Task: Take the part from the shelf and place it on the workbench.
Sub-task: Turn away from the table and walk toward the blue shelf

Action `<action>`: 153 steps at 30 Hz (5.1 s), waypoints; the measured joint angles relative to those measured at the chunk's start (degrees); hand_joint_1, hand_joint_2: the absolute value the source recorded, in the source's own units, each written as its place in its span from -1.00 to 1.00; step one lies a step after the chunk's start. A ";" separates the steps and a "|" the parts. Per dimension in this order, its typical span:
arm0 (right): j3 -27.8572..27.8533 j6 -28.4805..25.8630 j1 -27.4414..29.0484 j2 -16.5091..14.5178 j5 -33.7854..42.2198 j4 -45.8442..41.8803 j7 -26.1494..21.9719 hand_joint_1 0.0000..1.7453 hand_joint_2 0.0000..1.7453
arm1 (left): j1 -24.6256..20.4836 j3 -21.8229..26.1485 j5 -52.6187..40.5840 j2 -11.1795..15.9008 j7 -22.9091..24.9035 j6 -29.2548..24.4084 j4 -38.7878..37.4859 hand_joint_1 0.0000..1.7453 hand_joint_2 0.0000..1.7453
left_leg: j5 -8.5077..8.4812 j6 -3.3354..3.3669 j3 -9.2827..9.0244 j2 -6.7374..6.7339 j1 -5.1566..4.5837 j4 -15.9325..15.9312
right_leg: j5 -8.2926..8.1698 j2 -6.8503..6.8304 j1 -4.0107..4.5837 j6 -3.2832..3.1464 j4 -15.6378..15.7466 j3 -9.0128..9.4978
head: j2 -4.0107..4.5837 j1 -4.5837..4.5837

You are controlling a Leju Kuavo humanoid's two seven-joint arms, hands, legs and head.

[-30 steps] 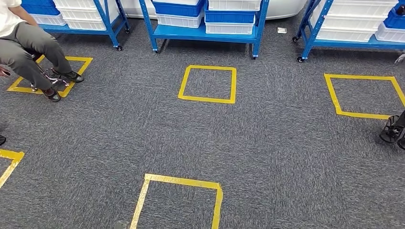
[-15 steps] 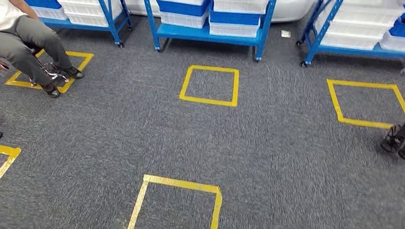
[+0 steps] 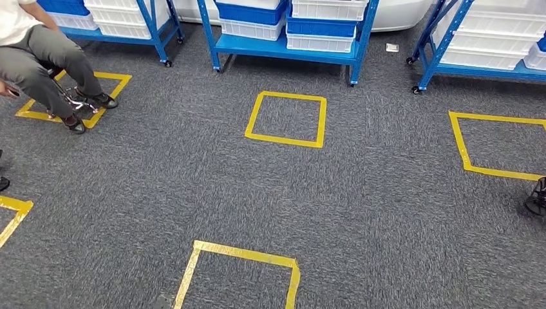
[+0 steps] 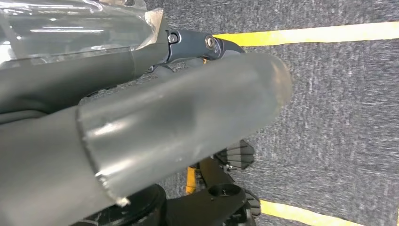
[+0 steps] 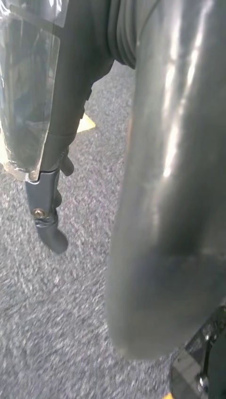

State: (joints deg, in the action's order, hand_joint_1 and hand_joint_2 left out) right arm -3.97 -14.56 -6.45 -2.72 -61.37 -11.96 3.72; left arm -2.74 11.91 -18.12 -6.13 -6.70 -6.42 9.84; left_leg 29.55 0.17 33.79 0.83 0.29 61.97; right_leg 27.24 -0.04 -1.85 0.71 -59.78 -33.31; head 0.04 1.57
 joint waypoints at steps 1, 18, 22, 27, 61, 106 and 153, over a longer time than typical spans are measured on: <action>0.01 0.00 -0.07 0.00 -0.05 0.00 0.00 -1.00 -1.00 | -0.02 -0.01 -0.03 0.02 -0.03 0.04 0.00 -1.00 -1.00 | 1.68 -0.30 1.66 -0.17 0.08 3.41 | 0.11 -0.03 0.04 -0.26 0.01 0.12 | 0.00 0.08; 0.02 0.73 -0.49 -0.24 0.17 0.01 0.25 -1.00 -1.00 | -0.07 0.54 1.19 0.11 1.43 3.04 -0.01 -1.00 -1.00 | -4.36 2.95 -1.56 -0.67 -0.43 -5.87 | 6.16 -0.09 1.09 0.32 -11.56 -4.82 | 0.00 -0.38; -1.05 2.55 -0.45 0.40 4.67 0.02 -0.11 -1.00 -1.00 | 0.11 1.11 2.36 -0.05 2.73 5.05 -0.02 -1.00 -1.00 | -3.60 2.94 -2.40 -0.32 -0.82 -5.71 | 2.60 -0.09 1.09 1.74 -7.44 -3.97 | 0.01 -0.40; -4.32 4.83 -0.51 1.33 8.75 0.02 -1.06 -1.00 -1.00 | 0.10 2.22 3.11 -0.13 3.08 5.62 -0.02 -1.00 -1.00 | -2.40 1.88 -2.94 -0.22 -1.17 -5.24 | -1.08 0.07 1.37 0.40 2.11 0.65 | 0.00 -0.32; -9.23 7.14 0.77 2.84 8.96 0.09 -0.04 -1.00 -1.00 | 0.51 3.44 2.62 -0.21 5.20 8.84 0.00 -1.00 -1.00 | 1.00 0.69 -2.86 -0.34 -0.61 -1.92 | -0.93 0.14 0.48 -0.67 2.33 0.95 | 0.00 -0.13; -9.23 7.37 0.95 2.13 7.19 0.27 0.01 -1.00 -1.00 | 0.75 3.46 1.86 0.29 4.88 8.68 -0.03 -1.00 -1.00 | -5.22 2.97 1.00 -0.48 -0.31 -5.28 | 4.42 0.62 1.75 0.95 1.33 8.13 | 0.01 -0.13; -10.58 7.80 1.95 2.25 7.43 0.36 0.15 -1.00 -1.00 | 0.45 3.93 0.16 0.27 5.03 9.57 -0.04 -1.00 -1.00 | 2.70 1.59 -7.35 -0.05 -0.68 -3.02 | 0.63 -0.07 1.38 -0.73 1.20 0.93 | 0.01 -0.17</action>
State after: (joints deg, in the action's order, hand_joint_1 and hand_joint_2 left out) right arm -14.56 -6.75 -4.50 -0.47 -53.94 -11.60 3.87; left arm -2.29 15.84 -17.96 -5.86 -1.67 3.15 9.79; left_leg 32.25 1.76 26.44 0.78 -0.39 58.95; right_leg 27.86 -0.12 -0.48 -0.02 -58.57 -32.37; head 0.05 1.41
